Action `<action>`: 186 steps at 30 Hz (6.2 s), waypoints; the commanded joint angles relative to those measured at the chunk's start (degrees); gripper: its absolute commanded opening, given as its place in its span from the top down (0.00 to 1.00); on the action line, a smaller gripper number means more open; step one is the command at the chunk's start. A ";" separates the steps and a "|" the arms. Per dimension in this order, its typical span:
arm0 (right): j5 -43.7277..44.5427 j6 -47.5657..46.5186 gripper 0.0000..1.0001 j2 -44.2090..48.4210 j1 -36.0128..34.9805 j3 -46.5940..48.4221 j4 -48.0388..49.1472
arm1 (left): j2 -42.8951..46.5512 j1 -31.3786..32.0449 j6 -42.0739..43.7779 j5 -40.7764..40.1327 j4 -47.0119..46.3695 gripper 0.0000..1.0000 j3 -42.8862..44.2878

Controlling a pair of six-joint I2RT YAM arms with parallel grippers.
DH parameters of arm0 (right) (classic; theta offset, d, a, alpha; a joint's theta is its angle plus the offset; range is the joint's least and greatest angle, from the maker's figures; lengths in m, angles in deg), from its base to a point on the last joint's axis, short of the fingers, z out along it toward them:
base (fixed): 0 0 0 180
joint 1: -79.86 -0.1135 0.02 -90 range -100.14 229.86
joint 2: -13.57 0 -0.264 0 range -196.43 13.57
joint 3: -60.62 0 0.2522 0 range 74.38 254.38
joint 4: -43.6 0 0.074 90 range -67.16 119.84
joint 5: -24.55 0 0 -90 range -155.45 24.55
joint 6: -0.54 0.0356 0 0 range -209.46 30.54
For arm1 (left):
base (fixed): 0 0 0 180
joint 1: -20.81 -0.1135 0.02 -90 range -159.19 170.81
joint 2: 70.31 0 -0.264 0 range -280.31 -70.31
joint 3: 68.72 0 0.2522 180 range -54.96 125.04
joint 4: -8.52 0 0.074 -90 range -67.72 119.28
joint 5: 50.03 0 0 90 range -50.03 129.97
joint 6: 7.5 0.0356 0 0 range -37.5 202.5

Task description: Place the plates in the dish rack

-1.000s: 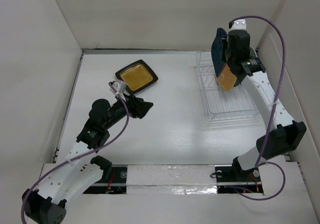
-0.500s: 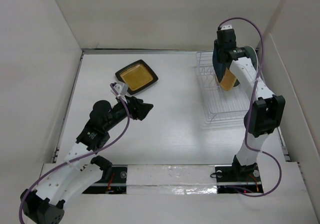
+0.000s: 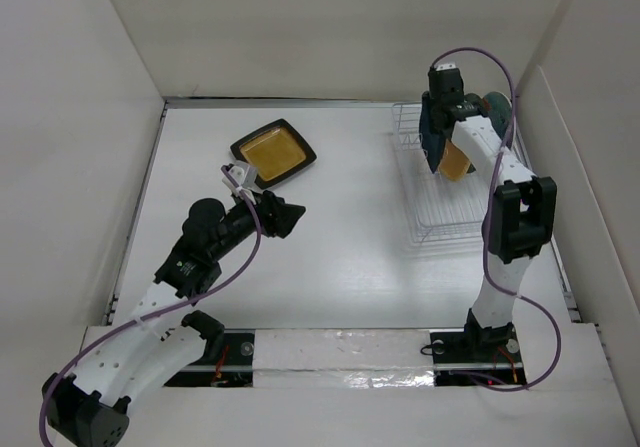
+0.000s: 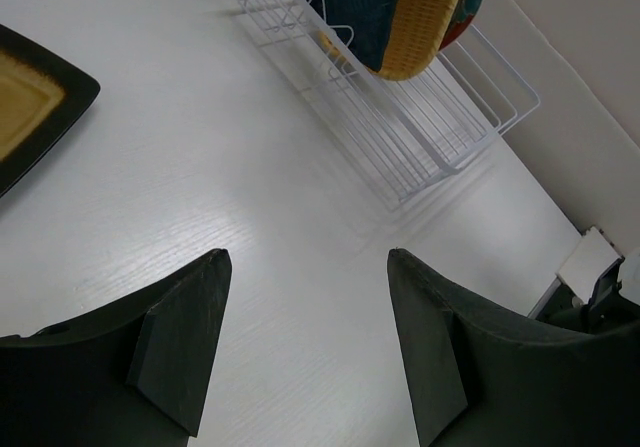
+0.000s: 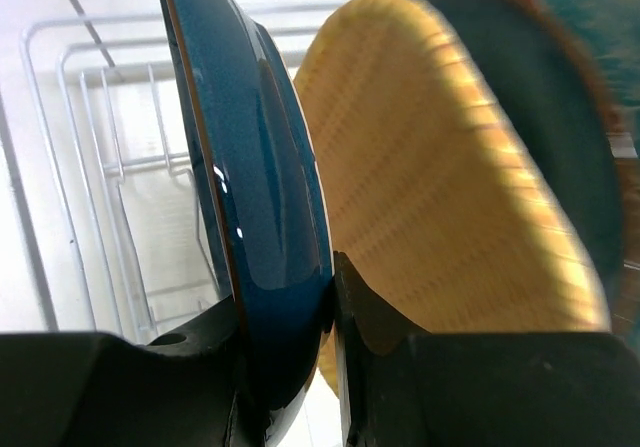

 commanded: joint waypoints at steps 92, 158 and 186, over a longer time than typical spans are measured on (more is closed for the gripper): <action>-29.19 22.40 0.08 51.17 5.01 -53.80 48.14 | -63.71 -29.49 -15.74 -7.36 -26.62 1.00 23.34; -62.24 68.37 0.57 -9.75 -22.50 -39.21 113.96 | -19.30 -30.72 -30.52 13.30 -34.55 1.00 0.84; -32.72 34.45 1.00 36.66 -16.01 -46.07 67.04 | -3.92 -27.73 -15.91 6.53 -15.29 0.47 0.22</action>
